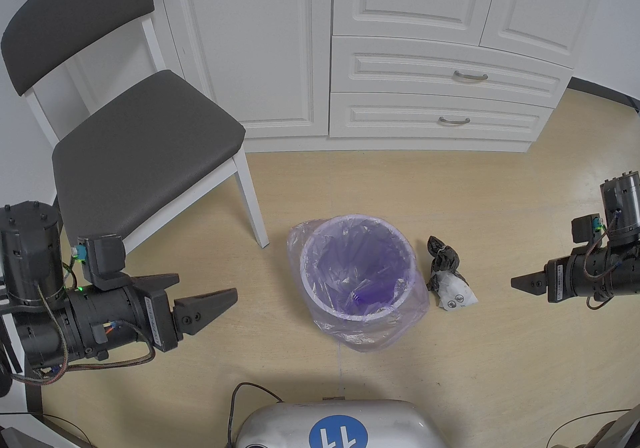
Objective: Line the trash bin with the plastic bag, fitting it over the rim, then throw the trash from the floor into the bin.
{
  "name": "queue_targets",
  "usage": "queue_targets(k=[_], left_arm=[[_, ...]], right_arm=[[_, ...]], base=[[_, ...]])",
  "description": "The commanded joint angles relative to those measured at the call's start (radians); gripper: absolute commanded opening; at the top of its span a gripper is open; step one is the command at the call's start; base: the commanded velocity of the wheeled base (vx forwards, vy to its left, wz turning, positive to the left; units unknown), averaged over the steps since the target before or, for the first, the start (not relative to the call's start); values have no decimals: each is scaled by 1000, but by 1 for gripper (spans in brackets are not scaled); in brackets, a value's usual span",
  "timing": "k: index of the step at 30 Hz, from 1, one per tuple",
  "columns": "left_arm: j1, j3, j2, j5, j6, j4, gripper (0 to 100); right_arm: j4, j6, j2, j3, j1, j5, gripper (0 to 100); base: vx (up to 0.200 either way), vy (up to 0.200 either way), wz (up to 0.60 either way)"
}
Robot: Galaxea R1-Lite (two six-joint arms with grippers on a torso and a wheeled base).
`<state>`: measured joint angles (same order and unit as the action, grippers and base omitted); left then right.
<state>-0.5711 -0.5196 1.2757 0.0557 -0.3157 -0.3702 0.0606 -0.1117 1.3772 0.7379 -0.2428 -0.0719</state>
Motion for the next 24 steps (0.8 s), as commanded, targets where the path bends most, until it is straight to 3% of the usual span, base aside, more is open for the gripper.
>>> queue_targets(k=[1,3,6,9,13,16,19,24], left_arm=[[5,-146,-107,1,-6,189,100],[5,-155,-113,-1,-8,208,100],[3,-166,-136,-4,-11,235,100],[5,-183,-130,-24,-11,237,100],[94,-359,-27,-47,-11,317,100],[132,-447,20,-48,-29,427,100],[126,-419,22,-45,-77,447,100],[114,-316,13,-45,-71,386,100]], right_arm=[[-13,6,-35,-28,-4,3,100],[-28,9,-38,-32,-4,4,100],[-163,47,-72,-77,-4,6,100],[-159,72,-76,-58,-3,4,100],[47,29,59,202,8,-2,100],[285,-103,206,454,8,-3,100],[473,-203,327,609,-3,-11,100],[432,-214,393,594,-4,-35,100]], base=[[0,0,0],[0,0,0],[0,0,0],[0,0,0],[0,0,0],[0,0,0],[0,0,0],[0,0,0]])
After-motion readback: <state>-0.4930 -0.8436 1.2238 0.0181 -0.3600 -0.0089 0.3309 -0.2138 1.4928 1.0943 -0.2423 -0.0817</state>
